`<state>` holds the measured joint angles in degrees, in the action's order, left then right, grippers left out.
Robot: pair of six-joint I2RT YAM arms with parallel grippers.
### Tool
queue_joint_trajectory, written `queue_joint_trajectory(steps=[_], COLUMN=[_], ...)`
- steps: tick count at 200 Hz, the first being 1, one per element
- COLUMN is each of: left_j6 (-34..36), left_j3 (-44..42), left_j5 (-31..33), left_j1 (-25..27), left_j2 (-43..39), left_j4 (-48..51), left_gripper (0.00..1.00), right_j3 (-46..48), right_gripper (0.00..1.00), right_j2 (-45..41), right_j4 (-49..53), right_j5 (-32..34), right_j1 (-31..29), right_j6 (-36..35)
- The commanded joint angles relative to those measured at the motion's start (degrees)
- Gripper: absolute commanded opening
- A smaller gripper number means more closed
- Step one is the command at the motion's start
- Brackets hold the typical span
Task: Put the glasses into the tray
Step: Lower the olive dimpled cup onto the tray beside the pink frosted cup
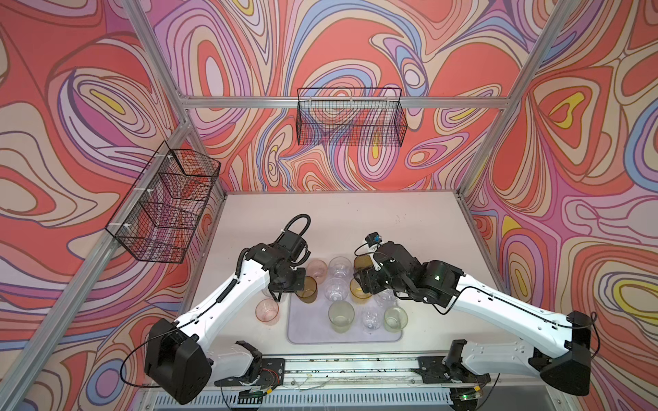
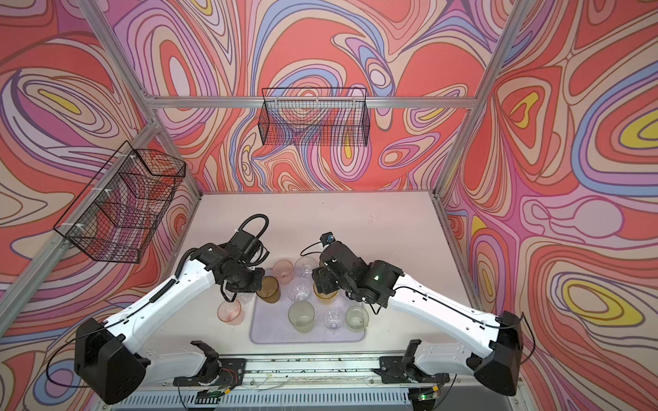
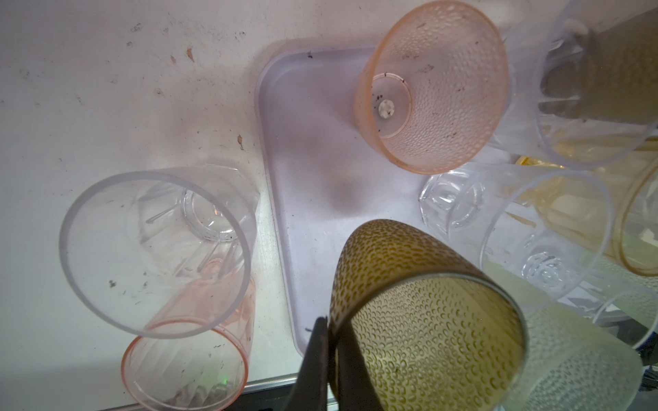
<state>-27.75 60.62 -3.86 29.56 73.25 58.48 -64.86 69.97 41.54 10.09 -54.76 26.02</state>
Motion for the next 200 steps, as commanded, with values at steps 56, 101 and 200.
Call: queue_joint_trajectory(steps=[56, 101, 200], left_j6=[-2.40, -2.66, -3.19], left_j3=[-2.69, -3.23, -5.59], left_j5=[1.90, 1.90, 2.74], left_j1=[1.83, 2.57, 3.40], left_j2=[2.04, 4.05, 6.09], left_j4=[-4.23, -5.72, -8.42], left_gripper=[0.00, 0.00, 0.00], right_j3=[-1.22, -1.10, -0.62], right_gripper=[0.76, 0.76, 0.76], right_j2=[0.39, 0.31, 0.18], right_j4=[-0.24, -0.15, -0.36], right_j5=[-0.02, 0.17, 0.18], right_j1=[0.20, 0.26, 0.24], right_j6=[-0.09, -0.05, 0.08])
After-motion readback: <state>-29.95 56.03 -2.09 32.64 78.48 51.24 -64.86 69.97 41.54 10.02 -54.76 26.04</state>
